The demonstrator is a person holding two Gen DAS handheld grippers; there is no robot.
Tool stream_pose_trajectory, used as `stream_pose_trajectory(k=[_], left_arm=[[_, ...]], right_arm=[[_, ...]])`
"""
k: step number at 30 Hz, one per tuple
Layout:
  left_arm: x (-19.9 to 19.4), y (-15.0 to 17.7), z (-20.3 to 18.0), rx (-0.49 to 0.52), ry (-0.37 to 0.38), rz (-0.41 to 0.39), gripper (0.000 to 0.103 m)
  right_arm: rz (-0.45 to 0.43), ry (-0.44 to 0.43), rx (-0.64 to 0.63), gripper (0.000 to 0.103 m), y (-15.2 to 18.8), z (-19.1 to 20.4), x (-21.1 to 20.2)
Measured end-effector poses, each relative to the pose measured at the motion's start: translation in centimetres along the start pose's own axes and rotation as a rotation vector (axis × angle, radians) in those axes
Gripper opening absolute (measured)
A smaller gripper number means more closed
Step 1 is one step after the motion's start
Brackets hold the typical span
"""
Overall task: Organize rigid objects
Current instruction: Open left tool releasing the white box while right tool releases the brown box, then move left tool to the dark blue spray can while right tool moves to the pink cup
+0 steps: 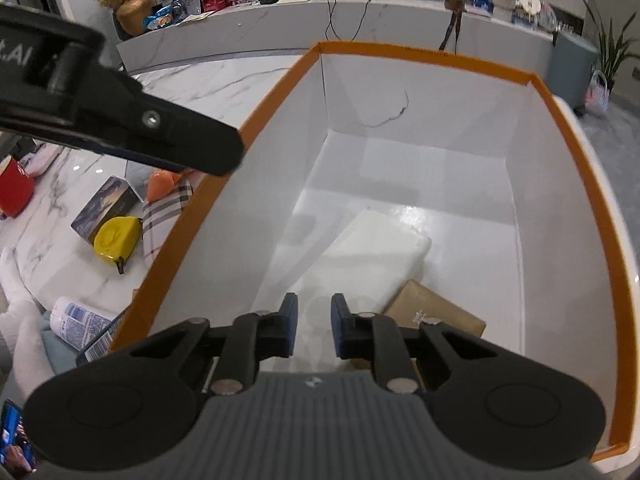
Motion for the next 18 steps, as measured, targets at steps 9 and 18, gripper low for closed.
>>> stream_pose_trajectory(k=[9, 18], left_arm=[[-3.5, 1.4, 2.6, 0.026, -0.11, -0.147, 0.088], [-6.7, 2.5, 5.0, -0.024, -0.188, -0.246, 0.099]], right_arm=[[-0.085, 0.021, -0.011, 0.03, -0.6, 1.9, -1.9], [-0.171, 0.087, 0.002, 0.04, -1.2, 5.0, -4.6]])
Point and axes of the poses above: each gripper's, at about its wrist camera, not at the fingertips, and x roughly the way its jaws point, z to its left, y to its underside, the point moved 6 cm from there along x, roughly the way its jaws point, and after that the axes turned 9 degrees about x, right-handed, at the moved point
